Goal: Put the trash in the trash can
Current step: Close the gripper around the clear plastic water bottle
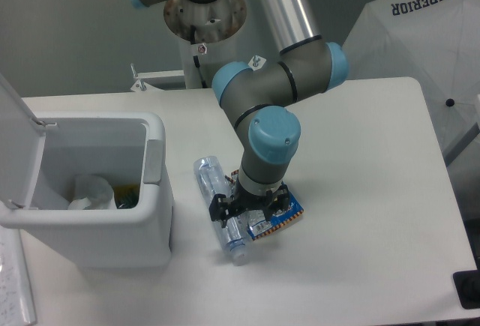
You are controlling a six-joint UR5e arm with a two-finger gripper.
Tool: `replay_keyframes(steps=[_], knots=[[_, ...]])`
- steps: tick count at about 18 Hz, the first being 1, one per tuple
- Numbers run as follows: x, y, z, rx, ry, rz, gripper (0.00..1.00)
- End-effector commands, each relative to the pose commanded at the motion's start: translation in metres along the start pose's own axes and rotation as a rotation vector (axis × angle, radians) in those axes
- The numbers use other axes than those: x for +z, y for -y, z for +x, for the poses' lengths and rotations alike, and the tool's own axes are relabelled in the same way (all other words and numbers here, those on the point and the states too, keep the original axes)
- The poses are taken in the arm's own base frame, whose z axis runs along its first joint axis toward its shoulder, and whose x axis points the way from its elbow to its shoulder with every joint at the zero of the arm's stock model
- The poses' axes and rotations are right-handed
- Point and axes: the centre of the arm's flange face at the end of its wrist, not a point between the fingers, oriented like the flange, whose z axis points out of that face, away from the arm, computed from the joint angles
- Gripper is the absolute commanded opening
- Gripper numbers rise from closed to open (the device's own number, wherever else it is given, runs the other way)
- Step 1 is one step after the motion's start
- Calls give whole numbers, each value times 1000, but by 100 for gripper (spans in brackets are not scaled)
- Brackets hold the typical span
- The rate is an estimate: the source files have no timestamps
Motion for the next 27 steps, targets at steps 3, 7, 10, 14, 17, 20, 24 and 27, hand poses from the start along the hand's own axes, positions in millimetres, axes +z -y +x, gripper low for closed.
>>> replay_keyframes(steps=[3, 7, 10, 14, 17, 20, 24, 27], knots=[[5, 1, 3, -1, -3, -5, 100], [15, 2, 6, 8, -3, -5, 100], [24, 4, 5, 8, -5, -14, 100], [30, 4, 3, 6, -5, -22, 100], [35, 4, 2, 4, -6, -29, 100], [40, 4, 1, 5, 4, -39, 100], [42, 3, 1, 5, 7, -36, 100], [42, 3, 1, 5, 7, -36, 100]])
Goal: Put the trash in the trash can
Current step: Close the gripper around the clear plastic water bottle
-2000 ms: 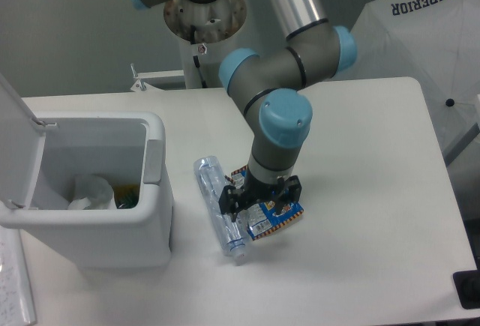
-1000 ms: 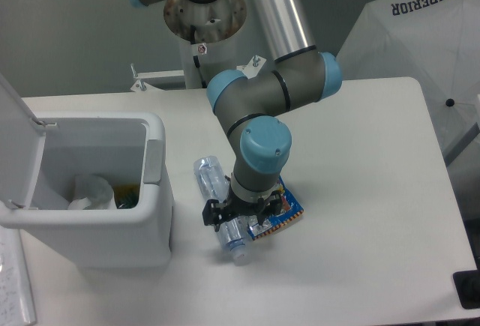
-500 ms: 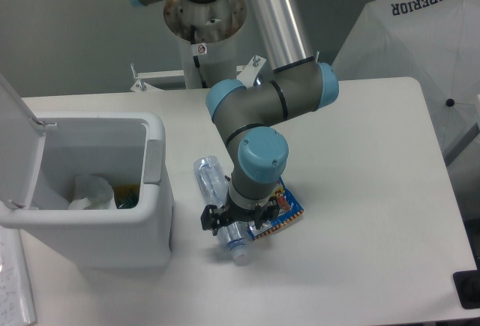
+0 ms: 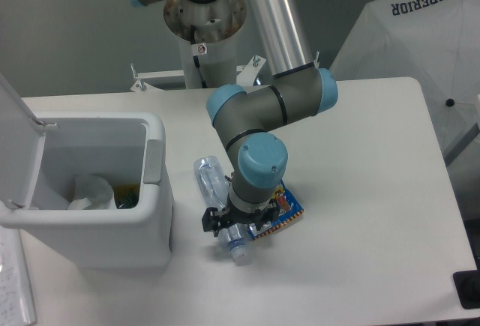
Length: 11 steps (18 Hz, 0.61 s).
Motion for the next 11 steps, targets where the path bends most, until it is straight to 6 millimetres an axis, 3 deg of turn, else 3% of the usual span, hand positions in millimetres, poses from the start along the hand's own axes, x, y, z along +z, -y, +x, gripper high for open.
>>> replay_keyframes(steps=[11], knots=[[7, 0, -1, -2, 0, -11, 100]])
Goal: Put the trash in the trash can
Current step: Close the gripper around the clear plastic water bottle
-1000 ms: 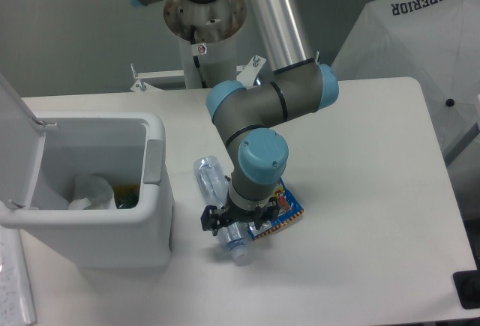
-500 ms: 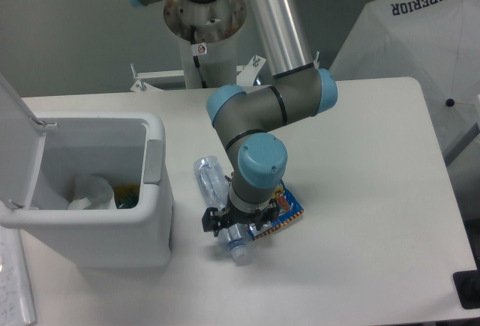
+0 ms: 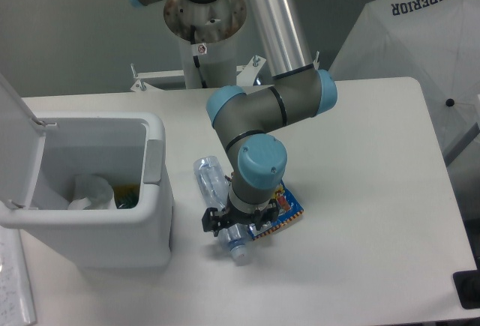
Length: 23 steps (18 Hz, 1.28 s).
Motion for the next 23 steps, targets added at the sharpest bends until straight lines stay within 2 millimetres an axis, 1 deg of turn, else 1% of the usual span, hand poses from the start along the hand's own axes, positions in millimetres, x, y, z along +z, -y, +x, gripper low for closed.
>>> replay_keyframes(steps=[4, 5, 8, 10, 12, 15, 17, 18, 22, 23], knots=[[0, 0, 0, 2, 0, 0, 100], [0, 0, 0, 2, 0, 0, 98], [0, 1, 0, 2, 0, 0, 84], [0, 1, 2, 5, 0, 1, 78], [0, 1, 3, 6, -1, 1, 77], [0, 1, 3, 8, -1, 1, 72], [0, 1, 3, 11, -1, 1, 70], [0, 1, 3, 11, -1, 3, 66], [-2, 1, 3, 14, -1, 4, 62], [-4, 2, 4, 15, 0, 8, 59]])
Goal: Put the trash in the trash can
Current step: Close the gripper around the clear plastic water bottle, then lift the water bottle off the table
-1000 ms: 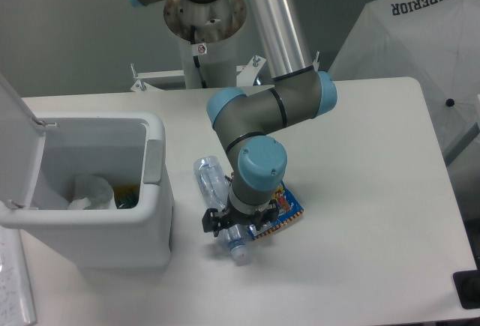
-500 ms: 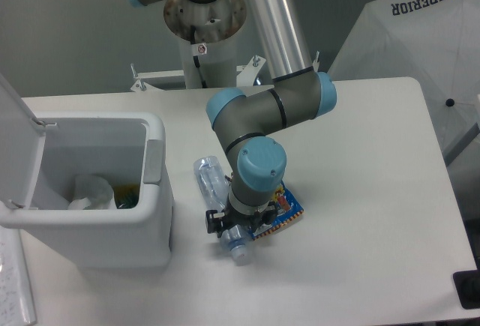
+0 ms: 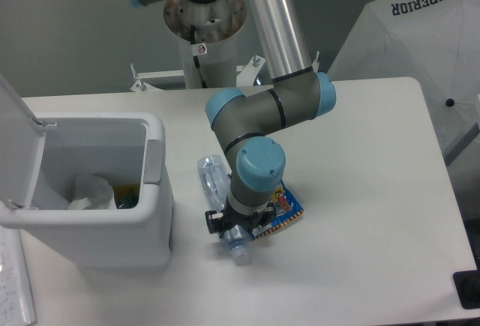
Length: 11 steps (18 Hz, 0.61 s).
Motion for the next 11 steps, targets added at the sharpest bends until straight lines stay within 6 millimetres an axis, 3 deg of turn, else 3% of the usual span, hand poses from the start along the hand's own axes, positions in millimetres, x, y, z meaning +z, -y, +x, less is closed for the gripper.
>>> replay_keyframes(steps=[8, 11], knots=[[-11, 4, 0, 5, 1, 20, 58], [-42, 15, -5, 3, 10, 77, 59]])
